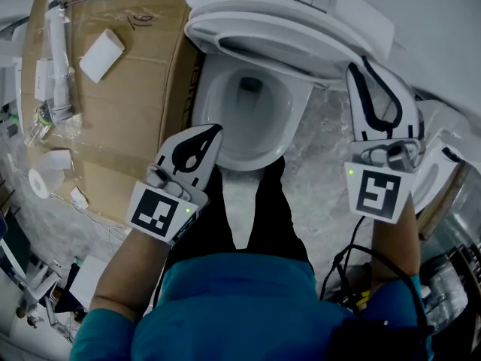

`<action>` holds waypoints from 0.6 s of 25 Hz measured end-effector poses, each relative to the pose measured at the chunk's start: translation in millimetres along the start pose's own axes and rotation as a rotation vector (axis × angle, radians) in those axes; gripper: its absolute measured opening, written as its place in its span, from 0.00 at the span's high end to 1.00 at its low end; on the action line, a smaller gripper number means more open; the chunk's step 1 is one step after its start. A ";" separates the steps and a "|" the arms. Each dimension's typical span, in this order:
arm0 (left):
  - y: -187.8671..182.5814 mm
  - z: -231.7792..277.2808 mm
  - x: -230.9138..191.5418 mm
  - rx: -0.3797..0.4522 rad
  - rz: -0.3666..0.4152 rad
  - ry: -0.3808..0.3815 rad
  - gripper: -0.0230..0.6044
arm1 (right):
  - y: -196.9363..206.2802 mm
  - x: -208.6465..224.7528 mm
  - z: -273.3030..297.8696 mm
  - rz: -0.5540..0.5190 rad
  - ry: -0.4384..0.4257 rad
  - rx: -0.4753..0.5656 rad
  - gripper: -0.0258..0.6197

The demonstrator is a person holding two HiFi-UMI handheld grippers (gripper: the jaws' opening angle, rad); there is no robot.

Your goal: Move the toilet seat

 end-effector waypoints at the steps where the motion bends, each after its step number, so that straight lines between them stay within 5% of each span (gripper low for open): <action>1: -0.1 0.0 -0.2 0.001 0.001 0.002 0.96 | 0.4 -0.3 0.6 -0.008 0.013 -0.005 0.86; 15: 3.9 -0.1 -5.3 0.005 -0.010 0.011 0.96 | -1.3 -4.2 9.1 -0.073 0.185 -0.049 0.84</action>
Point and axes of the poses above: the fingertips, and each gripper's own axes: z forward along the fingers, x to its right, y out of its underside, the point moved 6 cm from there along -z, backward along the fingers, and after that the axes turned 12 degrees about y, right-handed, at the moved point
